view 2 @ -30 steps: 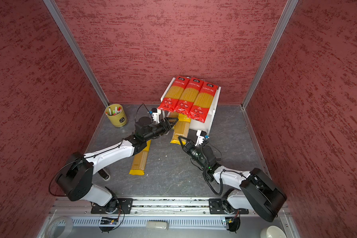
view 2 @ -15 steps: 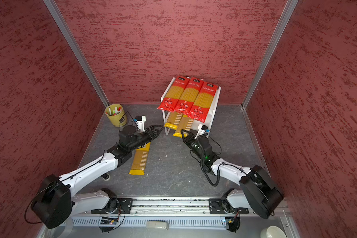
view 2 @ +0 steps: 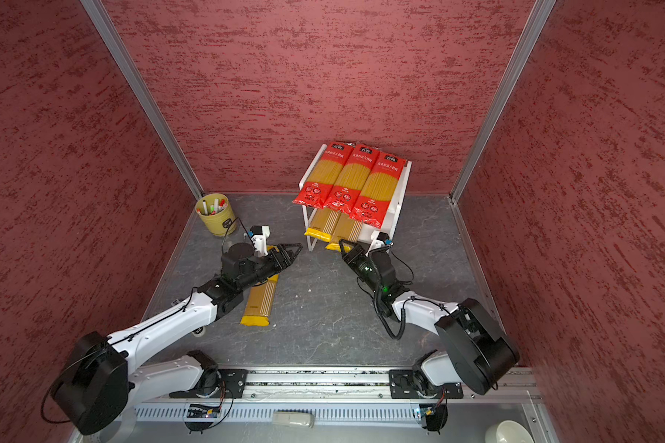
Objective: Arrange pasta packages on shelves
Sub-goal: Place the pasta bag on the shelf.
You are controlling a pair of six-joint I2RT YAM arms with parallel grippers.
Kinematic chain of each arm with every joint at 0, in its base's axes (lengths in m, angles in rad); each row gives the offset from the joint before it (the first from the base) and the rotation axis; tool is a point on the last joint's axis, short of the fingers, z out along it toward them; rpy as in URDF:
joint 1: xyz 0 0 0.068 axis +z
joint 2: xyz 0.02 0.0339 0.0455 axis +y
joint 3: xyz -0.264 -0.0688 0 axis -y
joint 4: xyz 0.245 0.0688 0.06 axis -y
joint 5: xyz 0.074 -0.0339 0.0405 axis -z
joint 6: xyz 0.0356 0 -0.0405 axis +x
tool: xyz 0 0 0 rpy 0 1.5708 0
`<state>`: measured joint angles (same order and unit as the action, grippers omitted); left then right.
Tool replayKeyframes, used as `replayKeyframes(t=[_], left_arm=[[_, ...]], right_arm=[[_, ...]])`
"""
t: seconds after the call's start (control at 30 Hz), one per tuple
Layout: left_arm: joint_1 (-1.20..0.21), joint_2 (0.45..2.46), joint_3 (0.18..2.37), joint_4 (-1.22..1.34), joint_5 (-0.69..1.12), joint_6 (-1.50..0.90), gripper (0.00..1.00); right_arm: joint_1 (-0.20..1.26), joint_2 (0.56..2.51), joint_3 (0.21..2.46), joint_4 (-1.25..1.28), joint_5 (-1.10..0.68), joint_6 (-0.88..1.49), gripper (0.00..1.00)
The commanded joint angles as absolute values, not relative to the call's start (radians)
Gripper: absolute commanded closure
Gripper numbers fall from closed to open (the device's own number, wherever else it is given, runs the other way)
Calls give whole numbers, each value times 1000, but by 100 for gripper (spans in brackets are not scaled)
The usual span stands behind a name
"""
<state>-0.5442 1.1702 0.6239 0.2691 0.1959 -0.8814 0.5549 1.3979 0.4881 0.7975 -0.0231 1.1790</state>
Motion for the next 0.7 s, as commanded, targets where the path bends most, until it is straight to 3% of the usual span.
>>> replayKeyframes(t=[0.0,0.2,0.43,0.57,0.67], left_arm=[[-551,1188,619,302,186,-867,35],[-558,1206,622,307,186,-862,35],[-557,1182,605,291,169,-858,35],[-547,1153,593,250,155,-849,35],[-505,1128,602,145,152,-824,35]], right_arm=[[552,1357,470,867,-42,1200,65],[542,1364,524,812,-39,1127,89],[507,1419,623,794,-85,1079,95],[500,1443,616,807,-116,1090,86],[502,1430,569,823,-150,1137,62]])
